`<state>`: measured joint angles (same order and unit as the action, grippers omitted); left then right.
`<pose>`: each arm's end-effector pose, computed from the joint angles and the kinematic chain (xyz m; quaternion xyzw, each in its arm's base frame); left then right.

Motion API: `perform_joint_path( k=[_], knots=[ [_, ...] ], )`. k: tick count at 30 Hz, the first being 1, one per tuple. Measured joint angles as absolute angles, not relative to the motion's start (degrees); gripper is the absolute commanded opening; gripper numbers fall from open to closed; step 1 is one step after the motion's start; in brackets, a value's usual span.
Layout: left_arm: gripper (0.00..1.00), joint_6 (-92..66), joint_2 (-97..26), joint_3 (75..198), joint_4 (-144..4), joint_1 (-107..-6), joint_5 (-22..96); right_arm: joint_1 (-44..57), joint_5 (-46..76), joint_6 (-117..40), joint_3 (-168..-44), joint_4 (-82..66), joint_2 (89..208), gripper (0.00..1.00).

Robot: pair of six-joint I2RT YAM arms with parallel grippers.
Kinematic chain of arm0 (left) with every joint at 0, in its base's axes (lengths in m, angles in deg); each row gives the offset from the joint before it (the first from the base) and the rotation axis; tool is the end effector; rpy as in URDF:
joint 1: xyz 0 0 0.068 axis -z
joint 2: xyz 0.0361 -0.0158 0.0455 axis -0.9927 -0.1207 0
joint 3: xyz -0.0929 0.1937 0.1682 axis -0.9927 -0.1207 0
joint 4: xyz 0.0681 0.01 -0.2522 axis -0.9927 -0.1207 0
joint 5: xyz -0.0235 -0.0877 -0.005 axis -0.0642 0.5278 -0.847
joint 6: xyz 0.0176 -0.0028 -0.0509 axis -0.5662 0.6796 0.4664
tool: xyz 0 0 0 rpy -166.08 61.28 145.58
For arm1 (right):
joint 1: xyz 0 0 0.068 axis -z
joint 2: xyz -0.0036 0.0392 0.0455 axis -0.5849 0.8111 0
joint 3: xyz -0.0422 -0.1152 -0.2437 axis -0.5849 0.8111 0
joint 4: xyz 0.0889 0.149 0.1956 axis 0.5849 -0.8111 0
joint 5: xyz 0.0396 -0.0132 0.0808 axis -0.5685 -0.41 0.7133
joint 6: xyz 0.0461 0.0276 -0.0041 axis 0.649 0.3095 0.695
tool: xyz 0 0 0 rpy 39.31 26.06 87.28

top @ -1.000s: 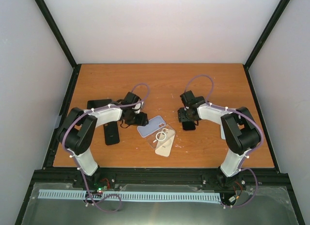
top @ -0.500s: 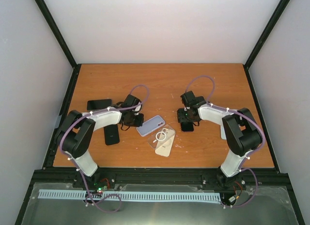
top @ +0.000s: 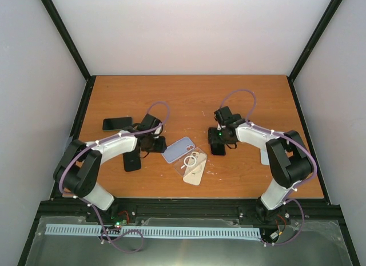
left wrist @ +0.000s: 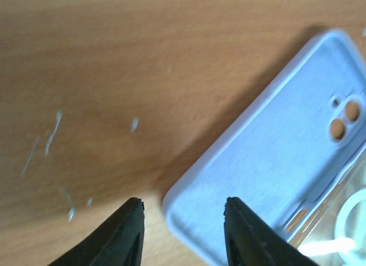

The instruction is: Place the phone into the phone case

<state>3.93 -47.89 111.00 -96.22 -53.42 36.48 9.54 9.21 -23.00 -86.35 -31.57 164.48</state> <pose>0.2395 -0.1419 0.1625 0.0268 0.9742 -0.1616 0.1552 0.2891 0.1440 0.1604 -0.0385 0.9758 0.1022 0.1894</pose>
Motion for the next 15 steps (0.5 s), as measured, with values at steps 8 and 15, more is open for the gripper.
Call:
perform_joint_path(
  k=[8, 15],
  knots=[
    [0.46, -3.9, -55.6, 120.3, -94.5, -53.4, 37.7, 9.5, 9.3, -23.0, -86.3, -32.0, 164.0, 0.61],
    [0.42, -8.0, -57.9, 119.0, -93.0, -53.4, 40.0, 9.5, 9.3, -23.0, -86.3, -32.1, 164.0, 0.61]
  ],
)
